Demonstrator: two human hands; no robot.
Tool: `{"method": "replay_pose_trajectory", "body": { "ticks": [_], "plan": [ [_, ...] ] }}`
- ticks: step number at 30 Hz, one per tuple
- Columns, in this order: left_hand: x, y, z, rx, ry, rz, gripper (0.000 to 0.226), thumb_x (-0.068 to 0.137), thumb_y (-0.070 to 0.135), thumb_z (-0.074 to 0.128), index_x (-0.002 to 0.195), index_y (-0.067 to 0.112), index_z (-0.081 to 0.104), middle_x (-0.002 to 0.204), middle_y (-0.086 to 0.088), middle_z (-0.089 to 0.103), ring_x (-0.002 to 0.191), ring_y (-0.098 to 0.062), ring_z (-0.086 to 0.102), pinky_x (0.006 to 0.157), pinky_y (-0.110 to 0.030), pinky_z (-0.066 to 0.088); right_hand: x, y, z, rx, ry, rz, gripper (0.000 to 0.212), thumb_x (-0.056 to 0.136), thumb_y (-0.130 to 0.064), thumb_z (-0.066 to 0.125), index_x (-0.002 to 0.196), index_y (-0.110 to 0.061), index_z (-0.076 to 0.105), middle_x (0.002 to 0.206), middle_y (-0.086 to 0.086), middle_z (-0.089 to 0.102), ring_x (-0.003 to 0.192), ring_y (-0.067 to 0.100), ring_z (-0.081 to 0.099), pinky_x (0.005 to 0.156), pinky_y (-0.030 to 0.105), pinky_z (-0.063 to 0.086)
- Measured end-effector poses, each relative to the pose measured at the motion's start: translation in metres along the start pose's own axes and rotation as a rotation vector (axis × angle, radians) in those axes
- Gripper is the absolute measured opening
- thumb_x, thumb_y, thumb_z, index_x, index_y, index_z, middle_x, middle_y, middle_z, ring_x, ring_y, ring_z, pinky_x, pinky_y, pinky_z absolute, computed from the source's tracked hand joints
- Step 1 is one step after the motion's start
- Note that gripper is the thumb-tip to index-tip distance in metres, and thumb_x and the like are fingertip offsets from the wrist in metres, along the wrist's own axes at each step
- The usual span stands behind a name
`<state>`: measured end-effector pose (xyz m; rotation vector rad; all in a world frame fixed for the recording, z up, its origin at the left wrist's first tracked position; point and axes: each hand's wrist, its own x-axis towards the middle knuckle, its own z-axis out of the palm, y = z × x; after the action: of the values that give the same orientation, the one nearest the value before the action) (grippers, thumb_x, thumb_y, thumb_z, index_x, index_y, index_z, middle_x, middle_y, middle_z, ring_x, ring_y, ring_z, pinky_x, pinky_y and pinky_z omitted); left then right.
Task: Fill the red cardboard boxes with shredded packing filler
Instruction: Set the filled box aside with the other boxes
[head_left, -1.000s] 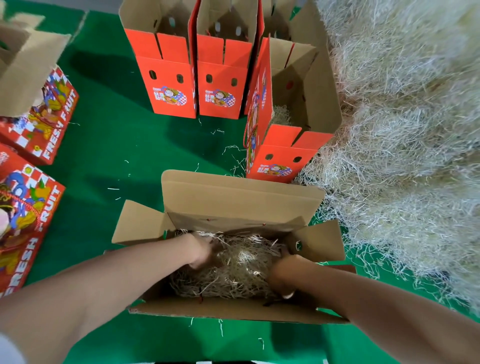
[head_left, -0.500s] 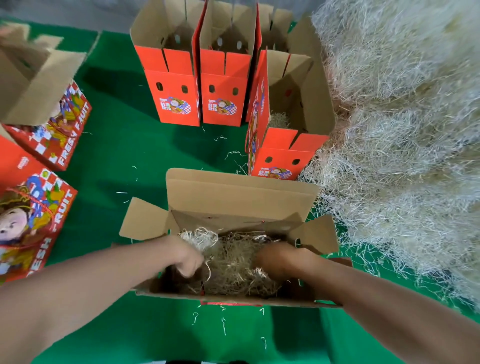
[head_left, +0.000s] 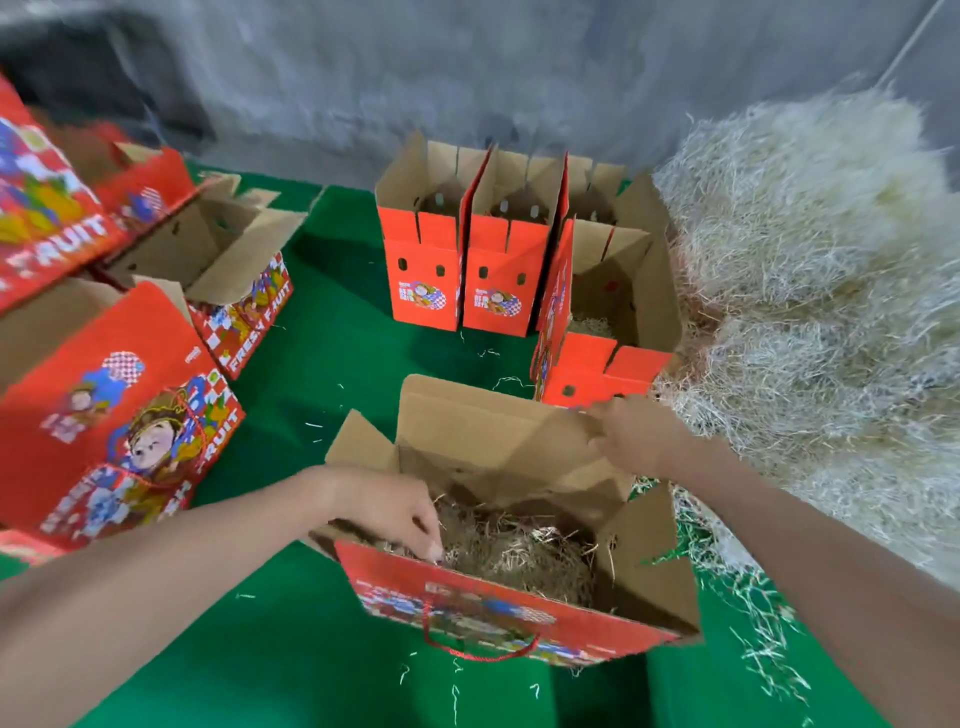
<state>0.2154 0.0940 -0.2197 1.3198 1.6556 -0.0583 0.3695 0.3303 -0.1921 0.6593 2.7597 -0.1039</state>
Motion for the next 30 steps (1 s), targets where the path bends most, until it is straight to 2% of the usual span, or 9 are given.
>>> {"method": "replay_pose_trajectory", "body": {
  "ticks": [4, 6, 8, 10, 12, 14, 17, 24, 30],
  "plan": [
    [-0.034, -0.002, -0.008, -0.01, 0.156, -0.067, 0.04, 0.094, 0.034, 0.05, 0.064, 0.01, 0.061, 0.06, 0.013, 0.054, 0.036, -0.003, 0.034, 0.043, -0.018, 0.029, 0.012, -0.003, -0.007, 0.067, 0.099, -0.094, 0.014, 0.085, -0.024, 0.053, 0.075, -0.014, 0.053, 0.086, 0.008, 0.06, 0.085, 0.026, 0.055, 0.06, 0.03, 0.028],
    [-0.051, -0.008, -0.014, 0.042, 0.316, -0.166, 0.046, 0.092, 0.028, 0.053, 0.051, 0.023, 0.034, 0.043, 0.009, 0.035, 0.036, -0.009, 0.027, 0.047, -0.026, 0.029, 0.021, -0.012, -0.007, 0.156, 0.137, -0.076, 0.029, 0.086, -0.024, 0.054, 0.062, -0.017, 0.039, 0.08, 0.011, 0.057, 0.079, 0.027, 0.053, 0.059, 0.029, 0.025],
    [-0.066, -0.015, -0.019, 0.123, 0.513, -0.31, 0.04, 0.091, 0.026, 0.051, 0.052, 0.016, 0.046, 0.052, 0.008, 0.045, 0.05, -0.004, 0.04, 0.072, -0.036, 0.046, 0.032, -0.027, -0.01, 0.285, 0.173, -0.044, 0.03, 0.087, -0.021, 0.054, 0.061, -0.015, 0.042, 0.075, 0.009, 0.053, 0.075, 0.026, 0.052, 0.058, 0.029, 0.027],
    [-0.07, -0.027, -0.02, 0.149, 0.767, -0.506, 0.021, 0.091, 0.034, 0.05, 0.088, 0.022, 0.067, 0.112, 0.001, 0.061, 0.11, -0.016, 0.051, 0.107, -0.051, 0.026, 0.041, -0.049, -0.014, 0.445, 0.219, -0.004, 0.025, 0.09, -0.021, 0.052, 0.067, -0.012, 0.048, 0.075, 0.008, 0.054, 0.077, 0.026, 0.053, 0.056, 0.031, 0.029],
    [-0.067, -0.032, -0.015, -0.077, 0.96, -0.59, 0.05, 0.091, 0.041, 0.052, 0.137, 0.028, 0.043, 0.154, -0.004, 0.023, 0.14, -0.025, 0.021, 0.114, -0.045, 0.017, 0.046, -0.073, -0.016, 0.602, 0.223, -0.03, 0.015, 0.092, -0.023, 0.049, 0.082, -0.012, 0.054, 0.083, 0.006, 0.058, 0.081, 0.028, 0.057, 0.061, 0.032, 0.041],
    [-0.06, -0.031, -0.009, -0.639, 1.042, -0.486, 0.074, 0.089, 0.042, 0.057, 0.149, 0.019, 0.019, 0.154, -0.005, 0.02, 0.136, -0.025, 0.029, 0.106, -0.038, 0.034, 0.045, -0.093, -0.015, 0.649, 0.128, -0.064, 0.031, 0.091, -0.026, 0.049, 0.121, -0.016, 0.052, 0.106, 0.009, 0.063, 0.082, 0.027, 0.062, 0.072, 0.037, 0.052],
    [-0.043, -0.021, 0.001, -1.13, 0.938, -0.328, 0.05, 0.085, 0.038, 0.065, 0.128, 0.026, 0.042, 0.134, -0.002, 0.049, 0.113, -0.02, 0.052, 0.08, -0.039, 0.055, 0.042, -0.111, -0.008, 0.606, -0.07, -0.075, 0.068, 0.089, -0.035, 0.046, 0.146, -0.038, 0.009, 0.115, 0.008, 0.062, 0.079, 0.022, 0.062, 0.069, 0.029, 0.049],
    [-0.021, -0.026, 0.016, -0.791, 1.188, -0.428, 0.022, 0.093, 0.005, 0.032, 0.107, 0.017, 0.044, 0.083, -0.004, 0.059, 0.066, -0.021, 0.064, 0.057, -0.031, 0.057, 0.04, -0.141, -0.005, 0.978, -0.055, 0.044, 0.06, 0.098, -0.017, 0.034, 0.146, -0.041, 0.009, 0.109, 0.003, 0.048, 0.057, 0.012, 0.063, 0.052, 0.026, 0.056],
    [-0.037, -0.079, -0.024, -0.604, 1.284, -0.472, 0.045, 0.093, 0.008, 0.033, 0.137, 0.017, 0.034, 0.096, -0.011, 0.064, 0.076, -0.031, 0.065, 0.07, -0.039, 0.055, 0.069, -0.186, -0.033, 1.073, -0.024, 0.015, 0.062, 0.097, -0.012, 0.035, 0.145, -0.043, 0.009, 0.138, 0.001, 0.04, 0.095, 0.024, 0.061, 0.068, 0.04, 0.058]
  ]
}}
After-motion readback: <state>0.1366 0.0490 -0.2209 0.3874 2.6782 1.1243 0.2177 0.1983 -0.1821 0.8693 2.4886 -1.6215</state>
